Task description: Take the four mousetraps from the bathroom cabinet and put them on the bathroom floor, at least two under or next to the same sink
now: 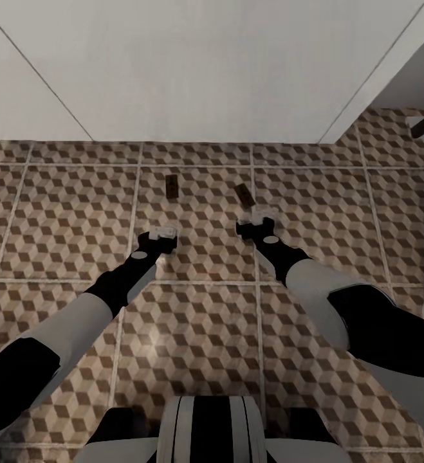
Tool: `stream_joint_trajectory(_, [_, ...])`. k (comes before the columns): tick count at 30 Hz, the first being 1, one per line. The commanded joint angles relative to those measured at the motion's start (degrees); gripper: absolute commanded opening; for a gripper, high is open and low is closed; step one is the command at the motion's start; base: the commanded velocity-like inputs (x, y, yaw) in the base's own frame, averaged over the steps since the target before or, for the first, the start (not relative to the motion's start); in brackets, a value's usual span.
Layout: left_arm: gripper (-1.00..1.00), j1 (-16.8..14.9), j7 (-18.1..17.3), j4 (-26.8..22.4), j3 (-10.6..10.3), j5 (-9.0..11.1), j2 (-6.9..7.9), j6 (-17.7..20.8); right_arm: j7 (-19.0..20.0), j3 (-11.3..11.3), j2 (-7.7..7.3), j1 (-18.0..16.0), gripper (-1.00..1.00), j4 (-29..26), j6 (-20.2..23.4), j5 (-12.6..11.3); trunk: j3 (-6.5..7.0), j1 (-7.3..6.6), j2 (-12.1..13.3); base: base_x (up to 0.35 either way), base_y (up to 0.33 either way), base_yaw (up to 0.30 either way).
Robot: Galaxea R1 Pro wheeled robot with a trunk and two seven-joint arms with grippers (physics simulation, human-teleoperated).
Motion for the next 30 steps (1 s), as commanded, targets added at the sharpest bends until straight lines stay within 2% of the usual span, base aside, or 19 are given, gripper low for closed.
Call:
stream_joint_trajectory(1, [1.0, 0.0, 0.5, -0.2, -0.5, 0.4, 0.1, 0.2, -0.3, 0.3, 0.0, 0.0, 1.0, 0.1, -0.1, 0.1, -0.03, -0.04, 0.0, -0.335, 0.0, 0.0])
stream_joint_trajectory(30, [1.0, 0.0, 0.5, -0.2, -0.5, 0.4, 0.1, 0.2, -0.3, 0.3, 0.01, 0.0, 1.0, 0.1, -0.1, 0.1, -0.03, -0.04, 0.0, -0.331, 0.0, 0.0])
